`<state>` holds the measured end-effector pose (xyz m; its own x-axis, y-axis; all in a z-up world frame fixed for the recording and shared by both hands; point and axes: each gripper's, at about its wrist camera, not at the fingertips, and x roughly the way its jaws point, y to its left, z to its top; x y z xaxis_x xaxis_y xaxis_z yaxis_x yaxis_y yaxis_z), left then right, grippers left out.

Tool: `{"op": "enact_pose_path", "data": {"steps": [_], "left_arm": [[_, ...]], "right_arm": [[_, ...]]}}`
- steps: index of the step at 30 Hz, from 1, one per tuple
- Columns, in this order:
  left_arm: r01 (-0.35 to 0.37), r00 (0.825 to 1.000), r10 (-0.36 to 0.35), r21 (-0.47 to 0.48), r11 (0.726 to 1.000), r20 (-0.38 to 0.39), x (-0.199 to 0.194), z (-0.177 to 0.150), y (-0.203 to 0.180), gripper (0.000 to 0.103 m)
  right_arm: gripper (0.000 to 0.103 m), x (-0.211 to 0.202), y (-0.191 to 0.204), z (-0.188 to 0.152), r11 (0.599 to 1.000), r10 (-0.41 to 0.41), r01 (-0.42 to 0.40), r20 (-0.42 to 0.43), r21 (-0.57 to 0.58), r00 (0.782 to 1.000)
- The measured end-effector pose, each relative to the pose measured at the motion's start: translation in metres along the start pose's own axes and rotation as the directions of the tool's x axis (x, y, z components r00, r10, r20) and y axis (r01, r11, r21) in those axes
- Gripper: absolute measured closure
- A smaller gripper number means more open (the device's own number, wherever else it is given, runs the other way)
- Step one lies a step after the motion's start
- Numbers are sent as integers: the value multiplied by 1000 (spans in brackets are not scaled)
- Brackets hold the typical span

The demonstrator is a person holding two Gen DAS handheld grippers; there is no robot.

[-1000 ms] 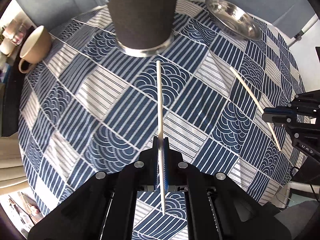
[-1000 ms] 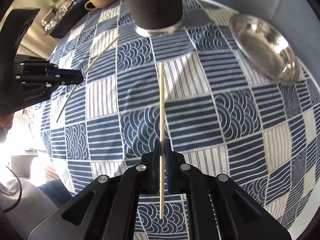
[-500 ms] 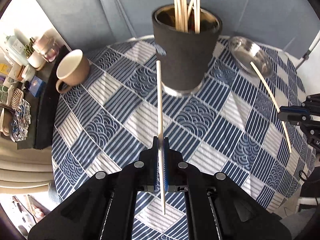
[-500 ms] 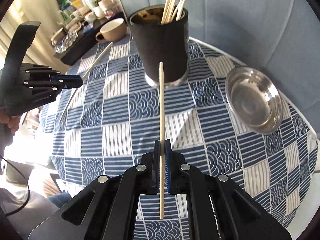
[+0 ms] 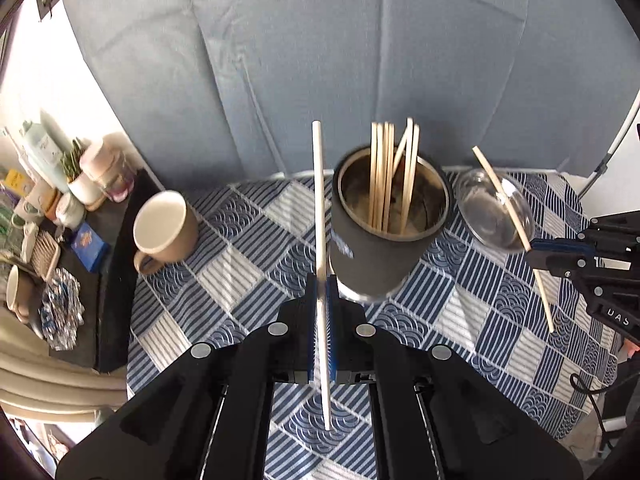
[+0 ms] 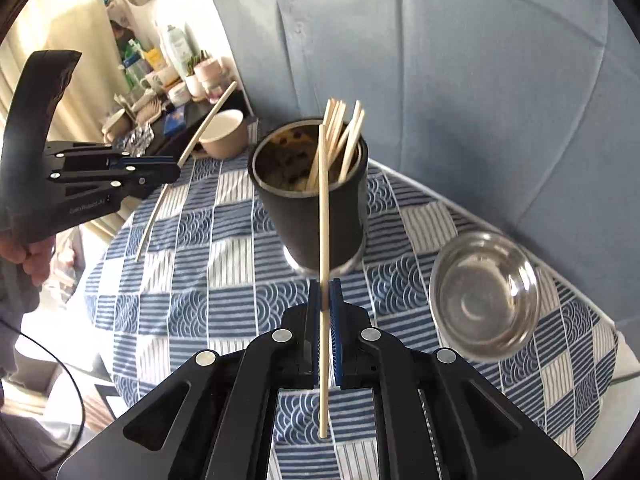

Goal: Organize utensils
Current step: 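Lower both held chopsticks into the black holder and open both tools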

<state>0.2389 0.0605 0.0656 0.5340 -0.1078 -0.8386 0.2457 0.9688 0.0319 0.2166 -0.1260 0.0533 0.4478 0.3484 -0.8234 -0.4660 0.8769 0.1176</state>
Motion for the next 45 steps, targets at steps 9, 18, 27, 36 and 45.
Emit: {"op": "enact_pose_path", "data": {"steps": [9, 18, 27, 36, 45], "left_arm": [[67, 990, -65, -10, 998, 122, 2, 43, 5, 98], [104, 978, -110, 39, 994, 176, 10, 68, -6, 98], [168, 930, -164, 15, 986, 329, 12, 81, -2, 98], [193, 905, -191, 32, 981, 381, 33, 73, -6, 98], [191, 885, -191, 42, 981, 424, 43, 57, -8, 98]], "right_arm": [[98, -9, -2, 52, 999, 4, -10, 150, 41, 989], [98, 4, 4, 77, 999, 15, -21, 223, 26, 975], [98, 11, -6, 94, 997, 24, -47, 320, 64, 947], [98, 30, -21, 101, 992, 0, -40, 330, 116, 944], [98, 41, -18, 101, 989, 47, -101, 409, 112, 911]]}}
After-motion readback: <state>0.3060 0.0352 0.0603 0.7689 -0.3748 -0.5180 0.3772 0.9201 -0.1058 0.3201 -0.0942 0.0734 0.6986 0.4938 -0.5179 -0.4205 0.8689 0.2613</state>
